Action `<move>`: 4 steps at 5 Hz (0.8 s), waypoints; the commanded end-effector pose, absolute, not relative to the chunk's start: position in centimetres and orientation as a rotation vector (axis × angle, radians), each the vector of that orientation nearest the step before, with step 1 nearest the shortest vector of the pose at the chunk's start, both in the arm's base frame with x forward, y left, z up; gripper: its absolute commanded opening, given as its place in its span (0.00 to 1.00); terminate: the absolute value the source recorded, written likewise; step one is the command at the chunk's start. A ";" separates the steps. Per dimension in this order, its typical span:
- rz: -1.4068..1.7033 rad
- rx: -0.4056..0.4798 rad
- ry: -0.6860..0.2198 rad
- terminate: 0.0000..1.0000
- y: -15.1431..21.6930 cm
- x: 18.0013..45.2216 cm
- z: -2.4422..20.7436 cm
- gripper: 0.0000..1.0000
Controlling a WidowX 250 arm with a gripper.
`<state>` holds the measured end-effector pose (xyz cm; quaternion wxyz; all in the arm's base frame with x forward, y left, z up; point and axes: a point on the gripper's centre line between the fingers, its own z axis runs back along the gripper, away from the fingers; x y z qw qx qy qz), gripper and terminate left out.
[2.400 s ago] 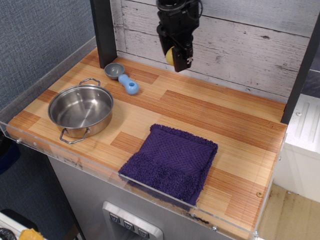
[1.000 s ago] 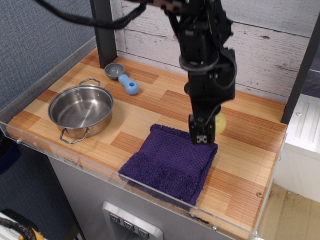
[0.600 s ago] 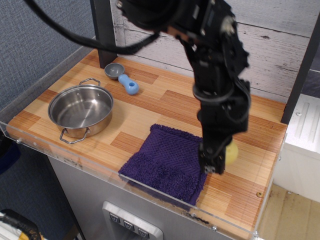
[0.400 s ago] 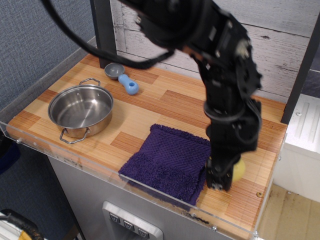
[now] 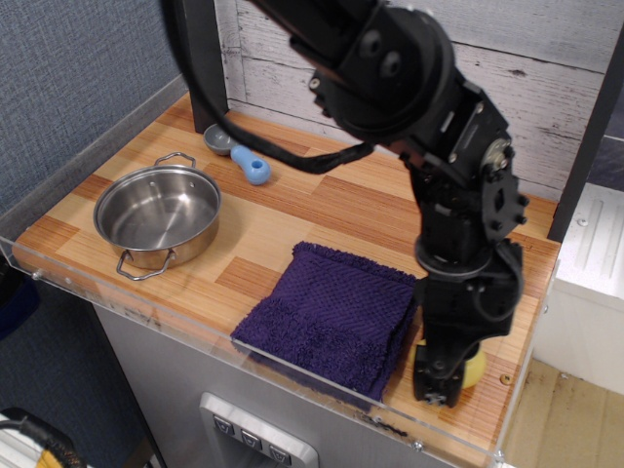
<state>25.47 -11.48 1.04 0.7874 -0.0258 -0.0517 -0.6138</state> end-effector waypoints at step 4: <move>-1.319 -0.108 -0.115 0.00 -11.4 26.8 2.8 1.00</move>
